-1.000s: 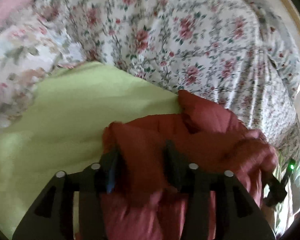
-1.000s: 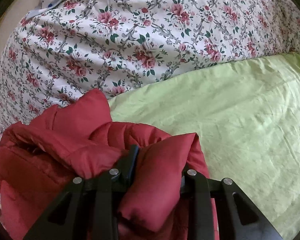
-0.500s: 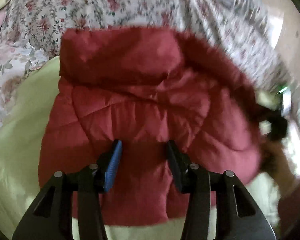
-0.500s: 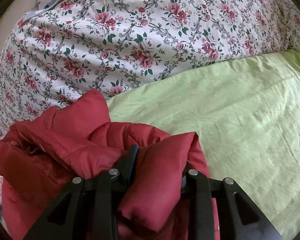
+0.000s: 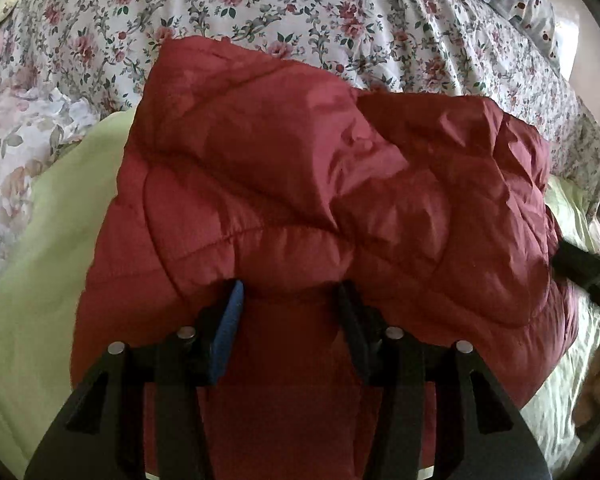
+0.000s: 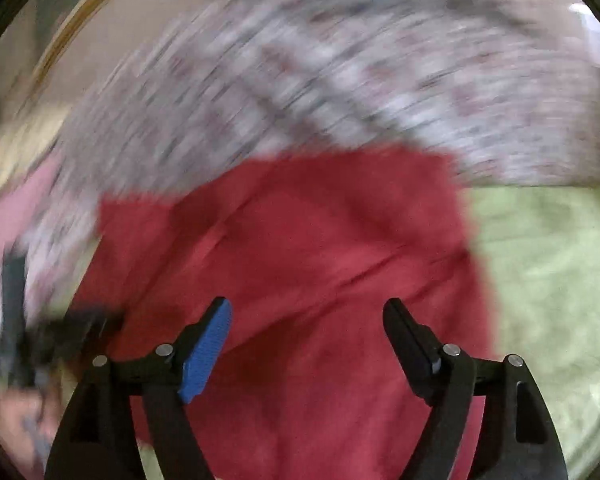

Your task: Fold large clothes

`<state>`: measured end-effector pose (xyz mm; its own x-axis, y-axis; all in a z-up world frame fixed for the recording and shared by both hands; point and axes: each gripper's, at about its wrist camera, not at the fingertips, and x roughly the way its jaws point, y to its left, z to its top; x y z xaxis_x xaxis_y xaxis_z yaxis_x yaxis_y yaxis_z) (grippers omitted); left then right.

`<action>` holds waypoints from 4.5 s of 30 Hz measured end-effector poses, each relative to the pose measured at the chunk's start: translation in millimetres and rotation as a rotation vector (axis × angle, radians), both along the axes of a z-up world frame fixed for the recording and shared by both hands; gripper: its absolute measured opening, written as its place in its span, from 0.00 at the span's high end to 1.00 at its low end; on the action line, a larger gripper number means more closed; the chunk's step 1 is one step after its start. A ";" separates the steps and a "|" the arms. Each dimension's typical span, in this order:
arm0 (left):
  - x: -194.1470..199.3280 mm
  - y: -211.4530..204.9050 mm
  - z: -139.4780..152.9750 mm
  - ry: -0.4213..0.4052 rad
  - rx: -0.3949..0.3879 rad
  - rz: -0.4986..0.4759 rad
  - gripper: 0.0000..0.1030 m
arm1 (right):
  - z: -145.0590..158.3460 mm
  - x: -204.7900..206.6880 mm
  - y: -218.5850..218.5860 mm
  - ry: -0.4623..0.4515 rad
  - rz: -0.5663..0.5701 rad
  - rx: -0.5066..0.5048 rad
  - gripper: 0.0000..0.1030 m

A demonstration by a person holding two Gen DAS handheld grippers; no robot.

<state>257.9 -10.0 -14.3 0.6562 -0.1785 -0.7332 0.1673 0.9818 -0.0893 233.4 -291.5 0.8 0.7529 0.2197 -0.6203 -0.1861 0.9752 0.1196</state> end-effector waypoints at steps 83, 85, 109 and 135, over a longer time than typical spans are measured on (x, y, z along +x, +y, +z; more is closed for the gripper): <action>25.8 110.2 -34.4 0.188 -0.528 0.104 0.26 | -76.3 17.4 -144.1 0.292 -0.198 0.549 0.11; 22.7 108.4 -30.9 0.180 -0.520 0.083 0.36 | -73.5 16.9 -139.2 0.298 -0.192 0.523 0.20; -129.5 124.3 23.7 0.182 -0.492 -0.086 0.65 | -26.2 -150.5 -116.6 0.289 -0.135 0.507 0.61; -155.3 120.7 -14.3 0.184 -0.341 0.038 0.44 | -48.7 -177.5 -108.1 0.303 -0.186 0.475 0.43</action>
<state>102.6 110.6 -28.7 0.5300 -0.4104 -0.7420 0.0825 0.8959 -0.4366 56.0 -399.6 -47.8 0.6099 0.4075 -0.6797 0.0933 0.8148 0.5722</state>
